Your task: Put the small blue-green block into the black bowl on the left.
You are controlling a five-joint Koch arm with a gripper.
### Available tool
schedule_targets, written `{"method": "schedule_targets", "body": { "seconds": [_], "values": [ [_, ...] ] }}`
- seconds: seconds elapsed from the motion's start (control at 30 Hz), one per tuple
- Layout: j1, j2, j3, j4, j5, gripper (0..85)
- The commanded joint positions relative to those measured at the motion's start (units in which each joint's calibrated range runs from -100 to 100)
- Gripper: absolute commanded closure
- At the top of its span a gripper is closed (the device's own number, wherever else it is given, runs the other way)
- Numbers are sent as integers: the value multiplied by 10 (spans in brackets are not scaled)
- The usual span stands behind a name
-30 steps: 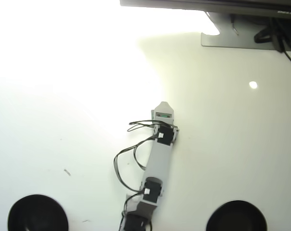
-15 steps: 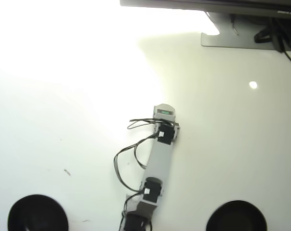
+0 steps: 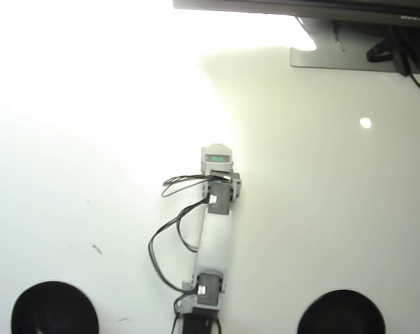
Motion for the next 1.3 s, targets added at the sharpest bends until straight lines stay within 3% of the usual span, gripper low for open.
{"method": "schedule_targets", "body": {
  "seconds": [0.0, 0.13, 0.43, 0.8, 1.27],
  "values": [
    [15, -63, 54, -37, 0, 824],
    [51, -128, 73, -71, 7, 823],
    [186, -276, 135, -161, 15, 824],
    [325, -291, 273, -266, 19, 824],
    [478, -290, 299, -286, 18, 824]
  ]
}}
